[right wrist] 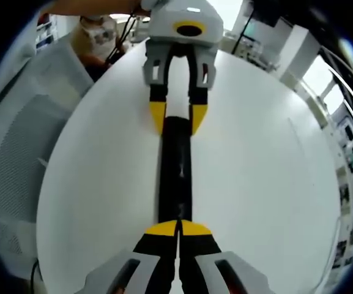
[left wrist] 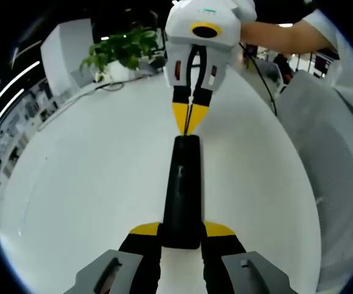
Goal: Press the specified remote control buttons in sequence, fully releasing each button before pressing the next.
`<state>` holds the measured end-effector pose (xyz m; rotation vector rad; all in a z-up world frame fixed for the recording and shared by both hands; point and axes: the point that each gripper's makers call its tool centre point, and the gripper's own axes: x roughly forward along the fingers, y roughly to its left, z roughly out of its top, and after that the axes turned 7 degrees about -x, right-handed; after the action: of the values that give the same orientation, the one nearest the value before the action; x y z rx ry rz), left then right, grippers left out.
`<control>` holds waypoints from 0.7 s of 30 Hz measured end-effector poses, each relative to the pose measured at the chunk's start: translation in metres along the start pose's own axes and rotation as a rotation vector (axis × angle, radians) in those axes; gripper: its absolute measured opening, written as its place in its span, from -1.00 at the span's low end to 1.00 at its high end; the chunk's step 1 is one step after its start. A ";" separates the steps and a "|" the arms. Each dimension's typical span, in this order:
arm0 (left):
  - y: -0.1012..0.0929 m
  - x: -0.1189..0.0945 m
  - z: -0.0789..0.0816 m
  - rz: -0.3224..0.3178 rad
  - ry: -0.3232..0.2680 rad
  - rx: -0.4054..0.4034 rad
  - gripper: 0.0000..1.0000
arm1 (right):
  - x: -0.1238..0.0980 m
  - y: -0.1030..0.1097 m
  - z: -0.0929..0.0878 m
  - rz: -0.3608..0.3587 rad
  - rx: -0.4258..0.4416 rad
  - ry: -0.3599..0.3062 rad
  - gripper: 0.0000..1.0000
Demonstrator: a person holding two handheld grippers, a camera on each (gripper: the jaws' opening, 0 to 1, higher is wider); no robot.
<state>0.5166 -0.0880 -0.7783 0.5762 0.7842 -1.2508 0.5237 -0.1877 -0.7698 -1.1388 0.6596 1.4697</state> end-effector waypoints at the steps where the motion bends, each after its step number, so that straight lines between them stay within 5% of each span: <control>1: 0.000 0.000 0.000 0.000 0.000 0.000 -0.52 | 0.000 0.000 0.000 0.001 0.000 0.001 -1.00; 21: 0.000 0.000 0.000 0.004 0.004 0.003 -0.52 | 0.003 0.000 0.001 0.024 -0.026 0.032 -1.00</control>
<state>0.5168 -0.0881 -0.7787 0.5828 0.7842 -1.2474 0.5232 -0.1852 -0.7721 -1.1800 0.6806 1.4865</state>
